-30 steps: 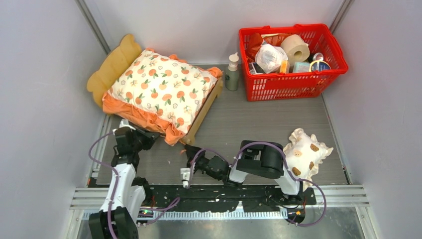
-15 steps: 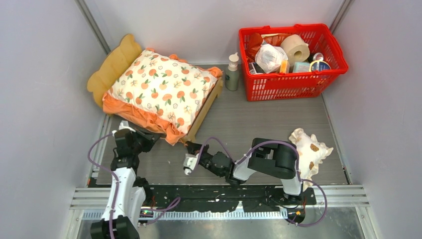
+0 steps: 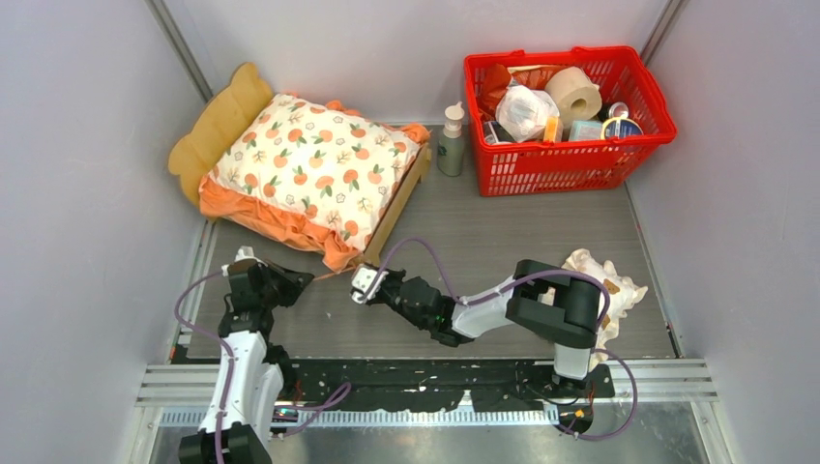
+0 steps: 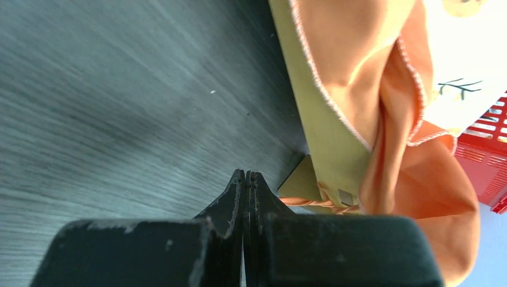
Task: Set up the pet bed
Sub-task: Tie the ropes to the bed frame.
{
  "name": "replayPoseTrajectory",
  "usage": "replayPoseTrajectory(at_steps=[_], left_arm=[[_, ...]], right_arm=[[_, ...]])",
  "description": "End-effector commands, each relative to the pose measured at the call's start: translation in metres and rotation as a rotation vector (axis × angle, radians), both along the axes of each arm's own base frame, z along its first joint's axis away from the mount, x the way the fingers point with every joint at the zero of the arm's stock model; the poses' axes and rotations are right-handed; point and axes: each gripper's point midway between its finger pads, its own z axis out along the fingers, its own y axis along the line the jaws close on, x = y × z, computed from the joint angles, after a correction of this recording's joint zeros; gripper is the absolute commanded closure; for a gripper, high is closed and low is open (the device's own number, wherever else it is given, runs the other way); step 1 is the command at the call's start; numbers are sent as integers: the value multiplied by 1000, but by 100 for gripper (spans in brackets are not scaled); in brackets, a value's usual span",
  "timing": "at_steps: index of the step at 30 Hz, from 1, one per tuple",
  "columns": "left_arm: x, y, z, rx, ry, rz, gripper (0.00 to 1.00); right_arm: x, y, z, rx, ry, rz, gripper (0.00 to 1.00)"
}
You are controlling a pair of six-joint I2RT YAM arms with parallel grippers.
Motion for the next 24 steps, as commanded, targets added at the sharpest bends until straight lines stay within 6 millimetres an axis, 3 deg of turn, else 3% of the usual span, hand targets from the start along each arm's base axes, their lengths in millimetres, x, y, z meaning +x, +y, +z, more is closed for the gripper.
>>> replayPoseTrajectory(at_steps=[1,4,8,13,20,24], left_arm=[[-3,6,-9,12,14,43,100],[-2,7,-8,11,8,43,100],[-2,3,-9,-2,13,32,100],[0,2,-14,4,18,33,100],[2,4,-21,31,51,33,100],[-2,11,-28,67,99,53,100]], right_arm=[[12,6,91,193,-84,-17,95],[9,16,90,156,-86,25,95],[20,22,104,150,-104,-19,95],[25,30,102,100,-97,-28,95],[44,20,104,135,-82,-119,95],[62,-2,99,175,-45,-190,95]])
